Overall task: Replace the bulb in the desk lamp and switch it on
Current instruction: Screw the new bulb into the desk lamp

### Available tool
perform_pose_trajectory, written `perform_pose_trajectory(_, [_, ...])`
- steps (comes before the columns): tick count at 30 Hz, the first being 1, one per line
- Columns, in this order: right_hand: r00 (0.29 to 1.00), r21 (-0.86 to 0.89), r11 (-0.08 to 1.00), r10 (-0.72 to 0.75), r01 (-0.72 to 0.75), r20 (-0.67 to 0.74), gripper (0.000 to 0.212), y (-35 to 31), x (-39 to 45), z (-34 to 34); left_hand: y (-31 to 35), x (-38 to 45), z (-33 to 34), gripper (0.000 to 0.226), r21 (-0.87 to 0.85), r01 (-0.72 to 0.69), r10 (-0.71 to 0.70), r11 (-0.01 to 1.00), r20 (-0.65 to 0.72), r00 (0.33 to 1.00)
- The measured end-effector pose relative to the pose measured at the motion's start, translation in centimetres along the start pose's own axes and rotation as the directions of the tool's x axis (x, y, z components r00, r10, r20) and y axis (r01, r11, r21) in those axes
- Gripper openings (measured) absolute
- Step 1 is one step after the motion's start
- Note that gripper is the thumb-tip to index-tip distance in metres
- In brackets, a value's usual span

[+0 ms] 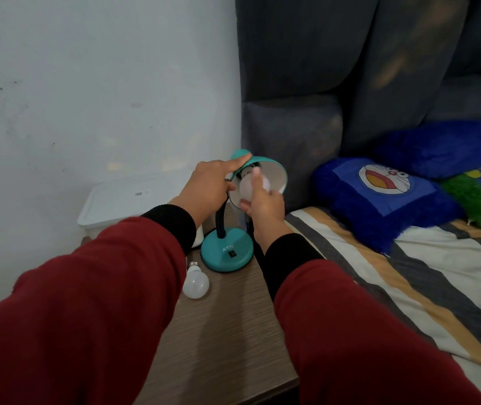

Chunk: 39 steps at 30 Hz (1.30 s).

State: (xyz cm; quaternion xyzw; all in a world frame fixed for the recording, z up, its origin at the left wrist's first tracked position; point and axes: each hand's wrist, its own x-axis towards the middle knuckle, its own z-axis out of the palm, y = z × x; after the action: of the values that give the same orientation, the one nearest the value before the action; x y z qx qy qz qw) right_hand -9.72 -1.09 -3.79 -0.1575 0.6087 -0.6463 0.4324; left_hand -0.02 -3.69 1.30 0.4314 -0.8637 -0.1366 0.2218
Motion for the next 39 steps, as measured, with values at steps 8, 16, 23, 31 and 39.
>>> perform_pose_trajectory(8, [0.999, -0.113, 0.994, 0.003, -0.008, -0.048, 0.078, 0.2, 0.3, -0.1, 0.0, 0.0, 0.0, 0.061, 0.002, 0.013, -0.013, 1.0, -0.007, 1.0])
perform_pose_trajectory(16, [0.998, -0.078, 0.996, -0.04, 0.037, -0.044, 0.063, 0.2, 0.3, -0.4, -0.1, 0.1, 0.0, 0.062, 0.032, 0.001, -0.001, 0.999, -0.009, 1.0])
perform_pose_trajectory(23, [0.993, 0.009, 0.993, -0.116, 0.116, -0.013, 0.058, 0.1, -0.2, -0.4, 0.0, 0.0, 0.2, 0.062, -0.003, 0.002, -0.002, 1.0, -0.021, 1.0])
perform_pose_trajectory(31, [0.997, -0.103, 0.992, -0.065, 0.069, 0.033, 0.06, -0.6, -0.1, -0.5, -0.1, 0.2, 0.4, 0.065, 0.029, -0.029, 0.031, 0.999, -0.046, 0.998])
perform_pose_trajectory(39, [0.977, -0.696, 0.686, -0.147, 0.211, 0.152, 0.07, -2.2, -0.6, -1.9, 0.0, -0.4, 0.1, 0.07, 0.055, -0.011, 0.01, 0.998, 0.02, 1.0])
